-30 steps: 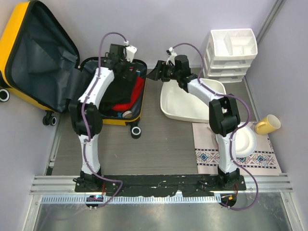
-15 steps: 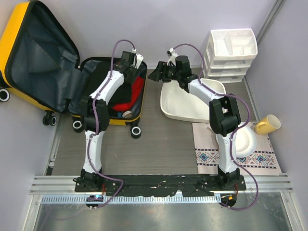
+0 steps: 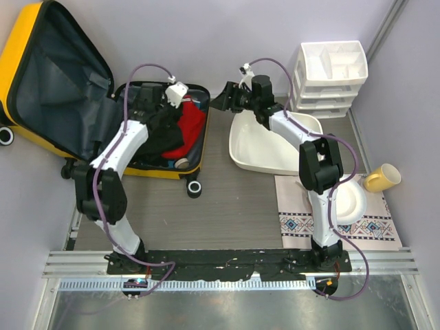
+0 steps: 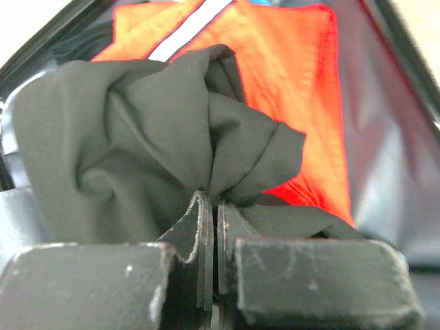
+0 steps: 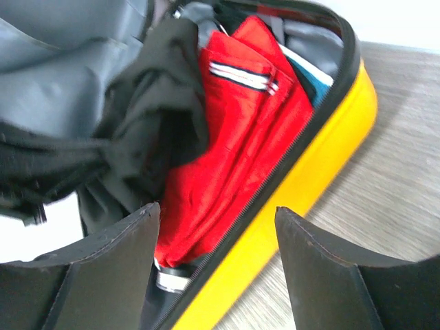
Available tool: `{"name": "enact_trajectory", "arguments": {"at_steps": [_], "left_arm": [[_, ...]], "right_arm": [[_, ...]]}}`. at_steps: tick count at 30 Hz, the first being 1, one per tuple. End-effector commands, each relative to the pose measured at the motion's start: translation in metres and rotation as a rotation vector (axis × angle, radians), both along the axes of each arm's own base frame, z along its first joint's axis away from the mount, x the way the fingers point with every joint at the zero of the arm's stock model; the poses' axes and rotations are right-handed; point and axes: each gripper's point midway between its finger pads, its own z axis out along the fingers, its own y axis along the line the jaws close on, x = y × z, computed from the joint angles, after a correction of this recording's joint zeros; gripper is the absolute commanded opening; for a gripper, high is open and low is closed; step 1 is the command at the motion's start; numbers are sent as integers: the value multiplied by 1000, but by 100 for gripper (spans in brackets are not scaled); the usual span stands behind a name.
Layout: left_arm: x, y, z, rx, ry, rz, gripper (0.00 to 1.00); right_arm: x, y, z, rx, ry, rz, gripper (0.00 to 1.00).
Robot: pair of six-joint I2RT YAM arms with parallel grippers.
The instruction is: Open, take out, and arrange the luggage
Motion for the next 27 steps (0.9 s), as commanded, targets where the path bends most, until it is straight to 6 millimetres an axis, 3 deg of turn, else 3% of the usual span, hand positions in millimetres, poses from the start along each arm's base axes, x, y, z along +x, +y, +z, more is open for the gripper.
{"name": "enact_trajectory", "arguments": {"at_steps": [1, 3, 4, 8, 11, 12, 13, 15, 18, 27], "left_arm": [[-27, -36, 35, -20, -182, -308, 0], [-40, -42, 45, -21, -228, -377, 0], [-47, -45, 36, -24, -215, -410, 0], [-56, -47, 36, -31, -211, -435, 0], [-61, -50, 39, -33, -221, -460, 0], [-62, -51, 41, -36, -226, -468, 0], [-65, -51, 41, -35, -226, -479, 0], [-70, -53, 38, -27, -223, -502, 0], [-73, -51, 34, -15, -217, -503, 0], [-82, -49, 31, 5, -214, -526, 0]], "right_arm": [[2, 19, 57, 148, -86, 58, 74], [-2, 30, 58, 176, -83, 96, 74], [-4, 34, 64, 199, -77, 106, 75], [-9, 57, 55, 230, -25, 134, 75], [-12, 78, 45, 232, -16, 162, 76], [-11, 87, 29, 228, 7, 169, 76], [-10, 93, 36, 243, -7, 175, 76], [-11, 107, 29, 269, 12, 190, 78], [-16, 124, 40, 336, 15, 229, 80], [-46, 159, 39, 428, 105, 362, 81]]}}
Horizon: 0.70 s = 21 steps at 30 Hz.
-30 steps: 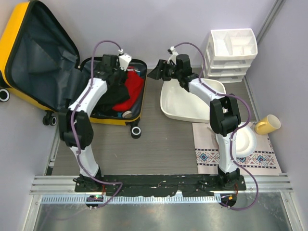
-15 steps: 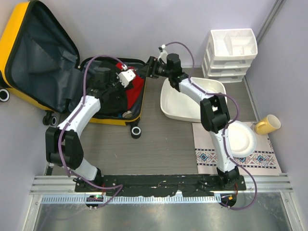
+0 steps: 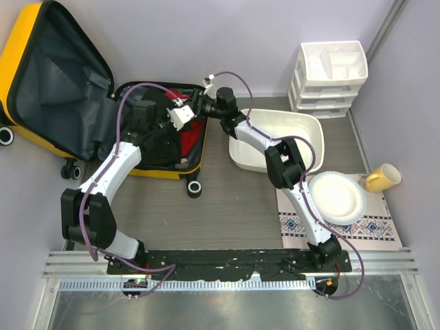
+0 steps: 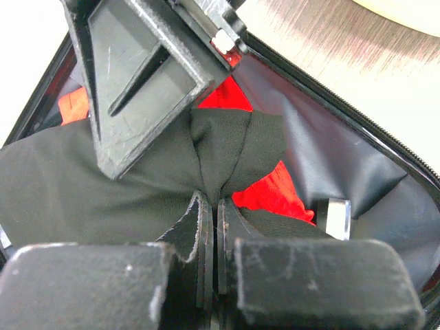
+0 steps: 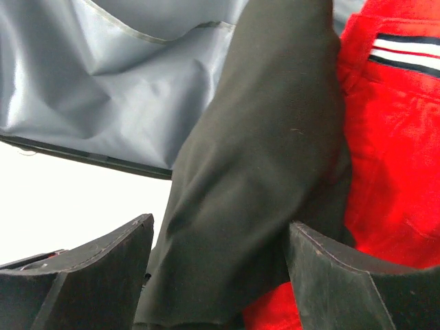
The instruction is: Open, take out, and arrange the luggage
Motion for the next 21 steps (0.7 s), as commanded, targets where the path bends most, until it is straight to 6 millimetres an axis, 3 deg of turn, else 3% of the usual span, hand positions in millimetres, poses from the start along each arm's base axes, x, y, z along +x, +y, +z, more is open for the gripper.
{"name": "enact_trajectory", "arguments": {"at_steps": [1, 6, 9, 12, 13, 14, 15, 16, 18, 19, 20, 21], "left_arm": [[-8, -11, 24, -19, -79, -74, 0], [-1, -9, 27, -19, -99, -54, 0], [11, -6, 40, -32, -140, -10, 0], [17, -9, 47, -61, -132, 6, 1], [20, -9, 46, -69, -122, 15, 4], [20, -11, 48, -78, -115, 14, 6], [21, -13, 54, -87, -117, 8, 10], [18, -13, 51, -84, -94, 6, 21], [16, -13, 58, -87, -81, 8, 42], [9, -10, 51, -81, -23, 23, 65], [8, -8, 48, -81, 8, 44, 71], [9, -3, 58, -87, 13, 83, 73]], "right_arm": [[-21, 13, 44, 121, -44, 95, 81], [-28, 26, 38, 115, -35, 143, 79], [-34, 27, 49, 120, -81, 168, 71], [-39, 24, 61, 108, -138, 183, 48], [-38, 22, 62, 99, -147, 182, 28], [-37, 20, 62, 82, -158, 177, 20], [-37, 18, 68, 84, -167, 174, 11], [-31, 10, 76, 88, -168, 159, 1], [-26, 1, 84, 90, -155, 144, 1], [-19, -12, 99, 91, -170, 120, 1], [-12, -22, 102, 76, -158, 92, 1], [-6, -30, 95, 54, -149, 66, 1]]}}
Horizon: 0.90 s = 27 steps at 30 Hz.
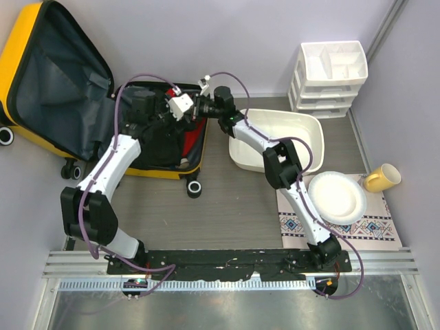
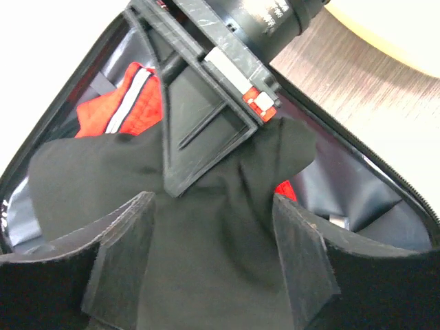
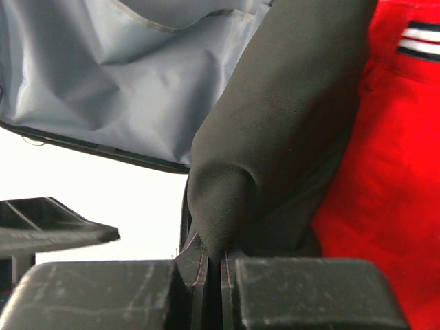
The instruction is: Open, take out, and arrange the luggage
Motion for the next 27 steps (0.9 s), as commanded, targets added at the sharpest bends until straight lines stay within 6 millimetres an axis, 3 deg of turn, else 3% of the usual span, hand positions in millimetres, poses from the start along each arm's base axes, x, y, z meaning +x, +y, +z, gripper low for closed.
{"name": "enact_trajectory", "arguments": {"at_steps": [1, 2, 3, 5, 7, 8, 12, 16, 19, 24, 27], "left_arm": [[-7, 6, 30, -71, 78, 80, 74], [-10, 8, 34, -102, 96, 96, 75], [-9, 17, 39, -136, 105, 129, 77], [-7, 24, 45, -219, 132, 206, 80], [-2, 39, 44, -246, 154, 292, 82], [0, 44, 41, -269, 177, 338, 82], [8, 63, 29, -280, 232, 471, 83], [19, 88, 13, -381, 335, 634, 83], [18, 107, 12, -533, 400, 716, 81], [-1, 100, -16, -602, 538, 750, 80], [3, 91, -31, -680, 583, 764, 88]], "right_arm": [[13, -52, 100, 41, -149, -86, 1], [21, -73, 124, 56, -189, -145, 1], [23, -83, 115, 30, -183, -172, 1], [25, -107, 128, -9, -204, -220, 1], [27, -122, 115, -64, -201, -246, 1], [26, -135, 120, -87, -191, -265, 1], [23, -163, 83, -212, -162, -298, 1], [21, -175, 64, -255, -146, -310, 1], [29, -183, 59, -274, -140, -353, 1], [34, -198, 51, -300, -116, -380, 1], [32, -197, 46, -299, -106, -360, 1]]}}
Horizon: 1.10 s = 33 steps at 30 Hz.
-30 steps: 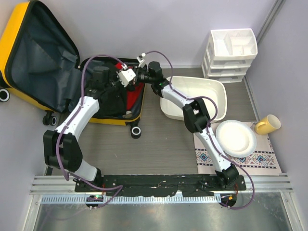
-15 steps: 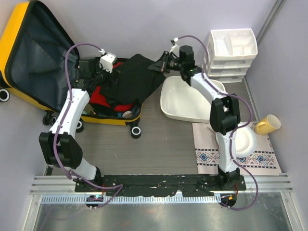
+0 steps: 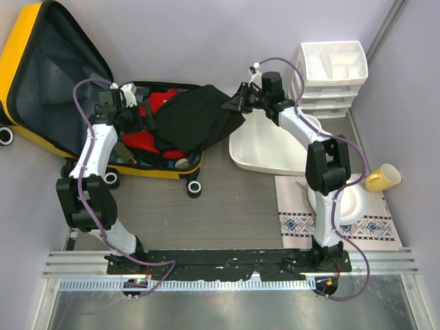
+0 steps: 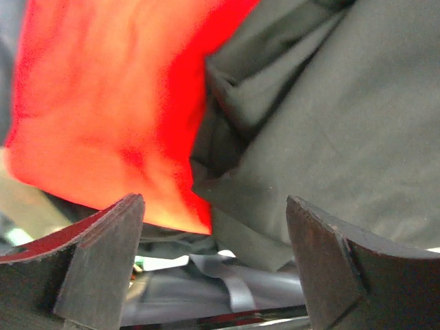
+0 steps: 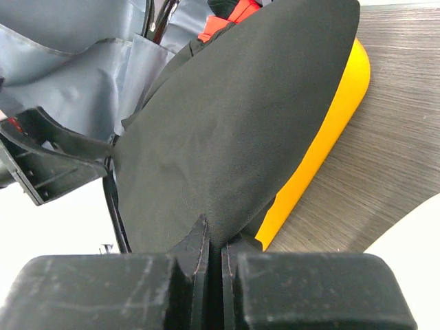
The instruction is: Open, take out, and arrange the luggage
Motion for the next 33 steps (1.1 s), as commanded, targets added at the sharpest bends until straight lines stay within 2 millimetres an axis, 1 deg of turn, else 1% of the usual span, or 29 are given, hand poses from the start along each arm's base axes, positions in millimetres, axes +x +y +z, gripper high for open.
{"name": "enact_trajectory", "arguments": {"at_steps": [1, 2, 3, 6, 7, 9, 10, 11, 12, 14, 15, 16, 17, 18, 19, 20, 21, 22, 23, 24, 25, 26, 27, 28, 29, 30, 31, 32, 33], "left_arm": [[-3, -36, -9, -227, 44, 12, 91], [0, -41, -13, -258, 48, 4, 95], [8, -46, -15, -290, 38, -6, 100], [20, -55, -25, -341, 53, 2, 100], [25, -54, -38, -346, 72, 10, 100], [35, -60, -41, -379, 58, 7, 100], [38, -66, -47, -402, 72, -3, 100], [39, -76, -42, -439, 68, -42, 100], [42, -87, -38, -458, 55, -68, 97], [43, -95, -37, -481, 48, -106, 94], [41, -115, -34, -483, 40, -154, 88], [40, -119, -34, -494, 41, -173, 81], [40, -123, -29, -504, 37, -189, 73], [39, -128, -23, -521, 29, -210, 54], [39, -129, -16, -543, 23, -211, 43], [38, -130, -1, -551, -6, -226, 32], [36, -134, 10, -565, -20, -248, 11], [34, -137, 19, -584, -17, -244, 4], [29, -142, 37, -597, -42, -265, 0], [24, -149, 45, -614, -37, -290, 0], [22, -155, 61, -615, -61, -319, 0], [14, -169, 68, -618, -60, -358, 0], [10, -177, 77, -623, -70, -386, 0], [6, -187, 93, -629, -97, -431, 0], [-1, -204, 100, -632, -101, -479, 0], [-4, -214, 103, -636, -102, -508, 0], [-6, -223, 114, -640, -117, -540, 0], [-13, -240, 116, -645, -110, -579, 0], [-14, -249, 114, -646, -104, -598, 0]], "right_arm": [[4, -8, 28, 14, -83, -10, 1], [3, -6, 25, 14, -75, -4, 1], [2, -4, 26, 17, -77, 6, 1], [3, -3, 21, 15, -65, 9, 1], [3, -2, 21, 17, -65, 11, 1], [4, -1, 18, 13, -56, 13, 1], [4, 0, 19, 15, -56, 14, 1], [4, 0, 19, 14, -57, 13, 1], [4, 0, 20, 15, -61, 13, 1], [5, 0, 19, 14, -59, 13, 1], [6, 1, 20, 13, -62, 14, 1], [6, 2, 18, 12, -61, 14, 1], [6, 2, 18, 12, -58, 14, 1], [7, 2, 21, 13, -65, 16, 1], [7, 2, 23, 12, -72, 17, 1], [6, 1, 27, 8, -76, 19, 1], [6, 1, 32, 7, -91, 21, 1], [5, -1, 33, -2, -99, 23, 1], [3, -3, 42, -2, -114, 19, 1], [2, -5, 45, -2, -120, 17, 1], [1, -8, 51, -3, -126, 10, 1], [0, -15, 64, 0, -150, -5, 1], [-2, -21, 66, -2, -153, -12, 1], [-4, -26, 71, -5, -166, -16, 1], [-7, -39, 82, -3, -184, -36, 1], [-9, -48, 86, -4, -186, -48, 1], [-12, -55, 90, -4, -192, -59, 1], [-19, -74, 97, -7, -196, -90, 1], [-23, -84, 101, -9, -200, -104, 1]]}}
